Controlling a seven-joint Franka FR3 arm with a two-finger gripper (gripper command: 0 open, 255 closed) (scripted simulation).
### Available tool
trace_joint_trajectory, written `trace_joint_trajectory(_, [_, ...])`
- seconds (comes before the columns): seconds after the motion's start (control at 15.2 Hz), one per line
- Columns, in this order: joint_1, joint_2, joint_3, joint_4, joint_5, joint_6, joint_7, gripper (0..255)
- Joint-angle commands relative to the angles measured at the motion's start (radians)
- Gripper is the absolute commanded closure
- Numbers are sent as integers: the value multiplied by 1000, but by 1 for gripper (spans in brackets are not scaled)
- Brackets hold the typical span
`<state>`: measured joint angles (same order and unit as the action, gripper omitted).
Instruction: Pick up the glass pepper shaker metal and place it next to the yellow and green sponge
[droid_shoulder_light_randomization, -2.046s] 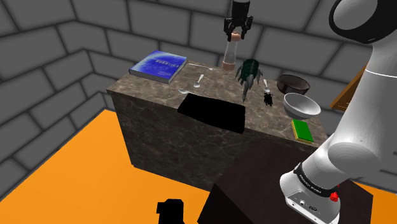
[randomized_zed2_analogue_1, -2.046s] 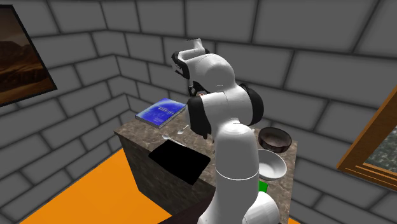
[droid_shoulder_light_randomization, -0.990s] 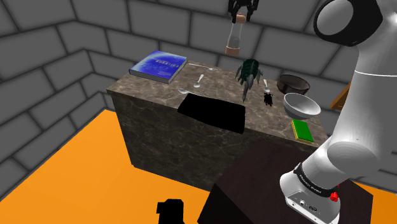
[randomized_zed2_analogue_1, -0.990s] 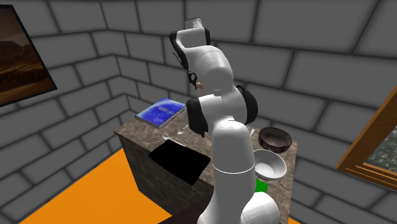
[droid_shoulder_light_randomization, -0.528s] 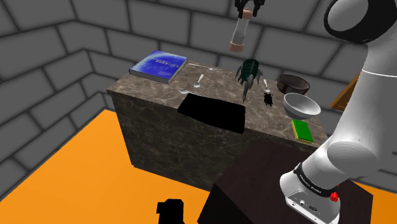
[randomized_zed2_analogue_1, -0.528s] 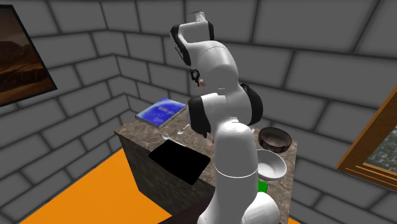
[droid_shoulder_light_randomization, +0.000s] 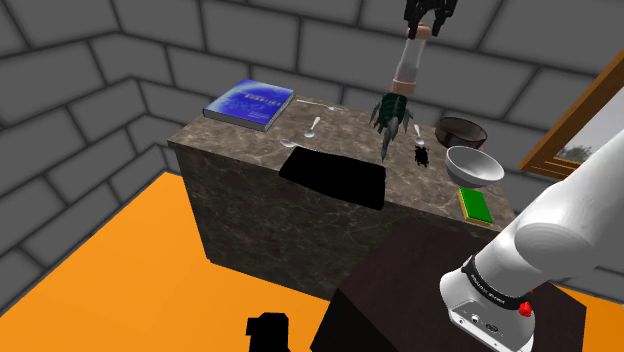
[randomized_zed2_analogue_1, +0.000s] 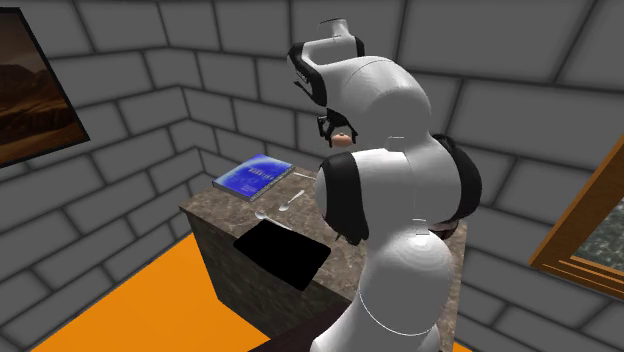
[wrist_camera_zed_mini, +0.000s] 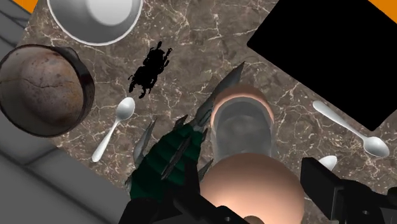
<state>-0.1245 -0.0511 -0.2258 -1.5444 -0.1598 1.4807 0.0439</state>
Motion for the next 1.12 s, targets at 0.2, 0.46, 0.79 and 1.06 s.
trace_joint_trajectory(0.2, [-14,-198,-8,-211,-46,21,-16,255])
trace_joint_trajectory(0.46, [-34,-340,-19,-339,-82,15,-41,255])
trace_joint_trajectory(0.79, [-66,-507,-37,-467,-128,-12,-83,255])
trace_joint_trajectory(1.06, [-98,-633,-56,-547,-168,-48,-127,255])
